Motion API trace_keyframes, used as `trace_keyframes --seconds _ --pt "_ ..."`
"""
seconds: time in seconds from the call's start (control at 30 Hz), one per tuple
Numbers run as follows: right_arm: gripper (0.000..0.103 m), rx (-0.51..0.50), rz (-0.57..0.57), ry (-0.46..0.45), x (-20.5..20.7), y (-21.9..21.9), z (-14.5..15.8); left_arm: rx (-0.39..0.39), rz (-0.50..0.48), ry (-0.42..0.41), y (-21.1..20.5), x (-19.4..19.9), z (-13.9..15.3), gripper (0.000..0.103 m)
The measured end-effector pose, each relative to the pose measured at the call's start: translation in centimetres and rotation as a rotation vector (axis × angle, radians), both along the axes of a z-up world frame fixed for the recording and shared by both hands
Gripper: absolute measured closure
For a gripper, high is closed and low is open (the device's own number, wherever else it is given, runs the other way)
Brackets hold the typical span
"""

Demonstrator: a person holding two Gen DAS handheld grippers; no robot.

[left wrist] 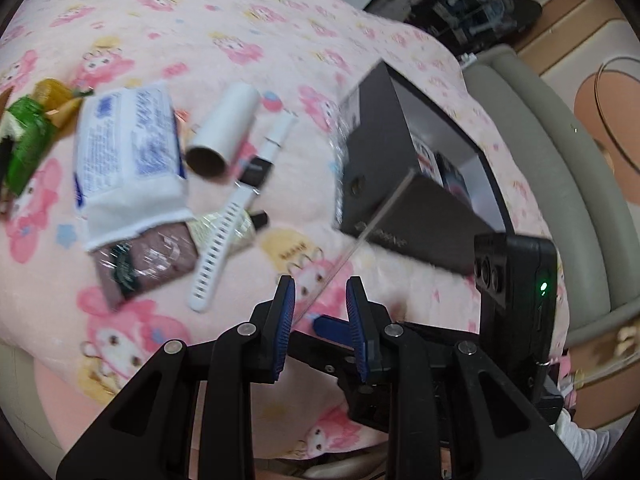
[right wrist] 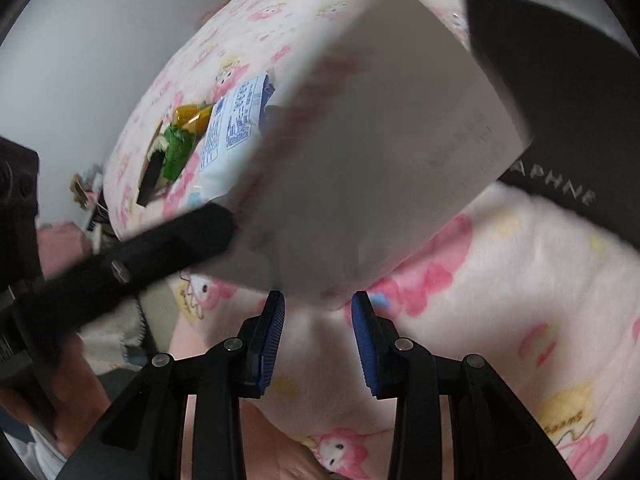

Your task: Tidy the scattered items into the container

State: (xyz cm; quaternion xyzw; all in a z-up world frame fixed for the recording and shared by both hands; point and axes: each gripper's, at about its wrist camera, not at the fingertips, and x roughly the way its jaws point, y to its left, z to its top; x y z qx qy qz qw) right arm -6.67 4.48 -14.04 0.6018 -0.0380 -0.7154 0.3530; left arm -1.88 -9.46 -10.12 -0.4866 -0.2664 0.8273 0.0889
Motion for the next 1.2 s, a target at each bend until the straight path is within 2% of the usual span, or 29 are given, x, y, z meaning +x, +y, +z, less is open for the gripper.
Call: trace_keyframes --seconds 0.2,0.33,0.47,0.6,0.67,0.8,0.87,0.97,1.07,1.2 --pt "0.072 -0.014 -0.048 -0.001 -0.5 2.0 0.3 -0.025 -0.042 -0.027 2.1 -0.3 -0.5 0.078" --pt "0.072 0.021 -0.078 0.019 -0.8 4.3 1.1 -0.051 -0.072 -0.041 2.9 -0.5 -0.5 0.078" --pt "0.071 0.024 -0.174 0.033 -1.6 8.0 2.1 -0.075 -0.092 -0.065 3.1 0.1 -1.0 0.078" --pt "0.071 -0.02 -0.279 0.054 -3.3 11.8 3.7 -0.099 -0.116 -0.098 3.4 0.8 -1.8 0.078" --pt "0.071 -0.05 -0.276 0.066 -4.0 12.2 4.5 -0.107 -0.123 -0.117 3.7 1.1 -2.3 0.078" --pt "0.071 -0.031 -0.221 0.098 -4.1 10.6 4.9 -0.11 -0.096 -0.136 3.4 1.9 -2.8 0.078" --pt "0.071 -0.022 -0.212 0.075 -3.8 10.0 4.0 -0.112 -0.081 -0.148 3.0 2.3 -3.1 0.077" --pt "0.071 -0.022 -0.237 0.016 -3.2 10.3 2.5 -0.175 -0.068 -0.189 2.8 2.7 -3.6 0.076" --pt "0.071 -0.016 -0.269 0.004 -3.0 11.4 2.1 -0.157 -0.063 -0.215 2.3 3.3 -4.2 0.076" --pt "0.071 -0.006 -0.321 0.061 -3.3 12.9 3.3 -0.062 -0.042 -0.214 1.7 3.5 -4.4 0.076"
